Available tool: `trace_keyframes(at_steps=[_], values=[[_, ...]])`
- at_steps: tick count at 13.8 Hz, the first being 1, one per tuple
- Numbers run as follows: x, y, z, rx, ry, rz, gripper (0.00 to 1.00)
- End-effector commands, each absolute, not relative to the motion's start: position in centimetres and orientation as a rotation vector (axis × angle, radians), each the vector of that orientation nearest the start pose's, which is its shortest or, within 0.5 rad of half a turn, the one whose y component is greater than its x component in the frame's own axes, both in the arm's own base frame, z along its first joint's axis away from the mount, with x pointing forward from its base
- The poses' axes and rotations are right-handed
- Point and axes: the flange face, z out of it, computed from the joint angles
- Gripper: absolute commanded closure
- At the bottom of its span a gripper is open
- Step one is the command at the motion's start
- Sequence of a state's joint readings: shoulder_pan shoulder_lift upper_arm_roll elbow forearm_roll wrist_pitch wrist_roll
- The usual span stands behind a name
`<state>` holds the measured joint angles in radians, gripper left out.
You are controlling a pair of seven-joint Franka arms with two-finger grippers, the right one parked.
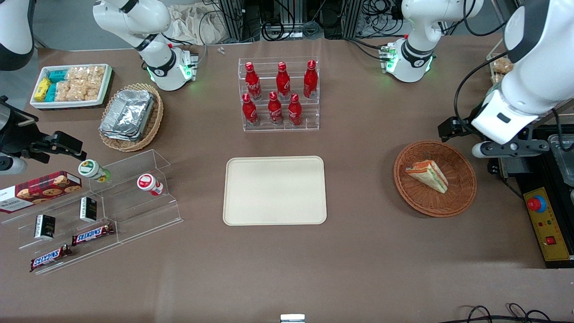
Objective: Place sandwich from basket to tray
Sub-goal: 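Lower the left gripper onto the wrapped sandwich in the wicker basket and close it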
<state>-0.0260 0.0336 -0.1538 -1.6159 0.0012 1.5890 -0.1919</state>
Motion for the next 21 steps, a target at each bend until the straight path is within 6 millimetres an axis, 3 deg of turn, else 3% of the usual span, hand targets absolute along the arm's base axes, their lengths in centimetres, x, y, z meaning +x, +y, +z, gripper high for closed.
trace_keyframes(at_steps=[1, 4, 5, 8, 15, 19, 21], values=[[55.0, -10.2, 59.0, -3.130, -0.004, 0.146, 0.00], [55.3, -9.3, 58.1, -3.119, -0.069, 0.175, 0.00], [55.5, -8.6, 57.1, -3.100, -0.198, 0.217, 0.00], [57.1, -6.9, 51.7, -2.987, -0.647, 0.348, 0.00], [56.3, 0.4, 37.6, -2.855, -1.073, 0.358, 0.00], [56.0, -0.6, 30.0, -2.794, -1.304, 0.352, 0.00], [56.2, -1.4, 27.6, -2.771, -1.346, 0.364, 0.00]])
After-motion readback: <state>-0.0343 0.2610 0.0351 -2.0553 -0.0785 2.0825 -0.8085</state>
